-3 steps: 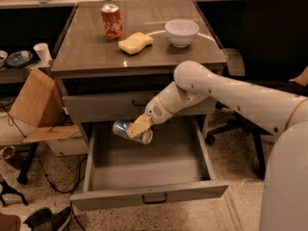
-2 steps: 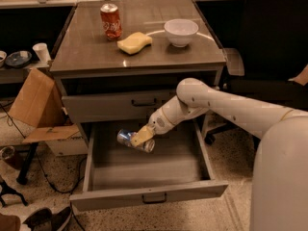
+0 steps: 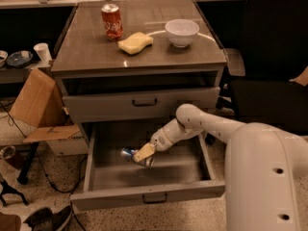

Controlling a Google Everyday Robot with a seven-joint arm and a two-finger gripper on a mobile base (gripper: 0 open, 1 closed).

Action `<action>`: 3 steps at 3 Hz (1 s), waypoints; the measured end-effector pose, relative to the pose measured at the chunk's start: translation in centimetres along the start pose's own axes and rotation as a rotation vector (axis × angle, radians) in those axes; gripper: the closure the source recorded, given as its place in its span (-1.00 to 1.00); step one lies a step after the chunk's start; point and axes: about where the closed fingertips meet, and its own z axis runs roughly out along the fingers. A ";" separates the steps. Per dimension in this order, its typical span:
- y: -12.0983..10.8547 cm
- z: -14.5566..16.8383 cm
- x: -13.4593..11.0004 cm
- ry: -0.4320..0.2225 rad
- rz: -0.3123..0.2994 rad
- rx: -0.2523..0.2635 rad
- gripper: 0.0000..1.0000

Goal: Place redbull can into middle drawer

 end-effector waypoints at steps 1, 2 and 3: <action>-2.2 2.0 1.8 -0.022 0.029 -0.047 1.00; -3.1 2.8 2.9 -0.041 0.045 -0.067 0.62; -3.3 2.9 3.5 -0.047 0.047 -0.074 0.15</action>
Offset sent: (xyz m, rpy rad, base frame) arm -0.0044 -0.0118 -0.0656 0.0909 0.0747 -0.0445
